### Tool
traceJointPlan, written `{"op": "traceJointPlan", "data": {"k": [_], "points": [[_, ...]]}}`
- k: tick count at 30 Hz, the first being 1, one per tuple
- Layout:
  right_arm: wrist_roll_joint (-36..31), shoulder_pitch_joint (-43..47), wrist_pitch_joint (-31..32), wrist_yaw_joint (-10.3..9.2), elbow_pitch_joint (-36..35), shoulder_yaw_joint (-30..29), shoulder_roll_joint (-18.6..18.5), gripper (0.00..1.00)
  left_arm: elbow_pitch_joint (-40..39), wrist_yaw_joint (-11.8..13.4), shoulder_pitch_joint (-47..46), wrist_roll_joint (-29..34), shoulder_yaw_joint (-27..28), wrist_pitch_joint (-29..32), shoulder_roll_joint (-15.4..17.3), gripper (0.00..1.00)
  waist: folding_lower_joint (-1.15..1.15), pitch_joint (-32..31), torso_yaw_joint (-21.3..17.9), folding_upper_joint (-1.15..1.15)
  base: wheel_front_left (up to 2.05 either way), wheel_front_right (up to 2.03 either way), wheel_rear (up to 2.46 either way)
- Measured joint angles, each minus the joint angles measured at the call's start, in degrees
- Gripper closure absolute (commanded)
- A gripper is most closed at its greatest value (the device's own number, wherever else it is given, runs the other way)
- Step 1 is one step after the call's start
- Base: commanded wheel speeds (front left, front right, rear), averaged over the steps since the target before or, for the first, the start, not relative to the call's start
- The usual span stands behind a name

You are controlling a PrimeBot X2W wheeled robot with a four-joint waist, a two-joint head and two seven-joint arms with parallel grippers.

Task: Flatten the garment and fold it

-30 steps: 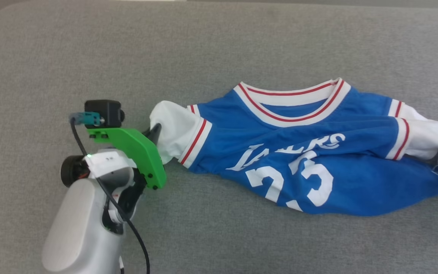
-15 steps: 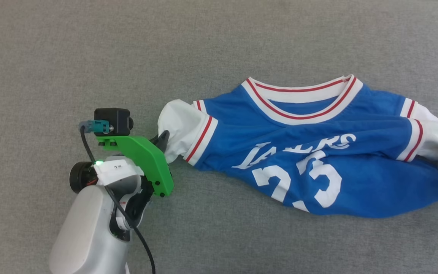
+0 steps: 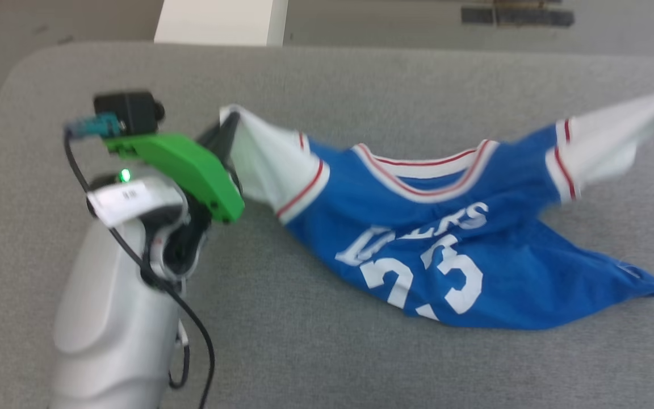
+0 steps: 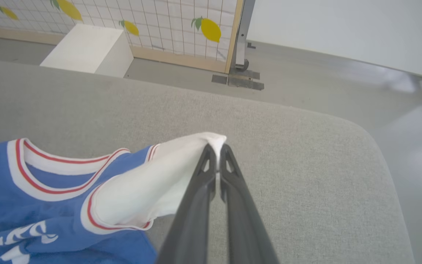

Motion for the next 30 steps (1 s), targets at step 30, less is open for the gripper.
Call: {"op": "traceJointPlan", "data": {"k": [30], "points": [[-0.5,-43.5,-5.5,-0.01,13.1,8.8,-0.1,1.00,20.1,0.7,-44.4,7.7,2.6,-6.7,7.0,1.00,0.00,-1.6,-4.4,0.00,0.00,0.00,0.00]]}}
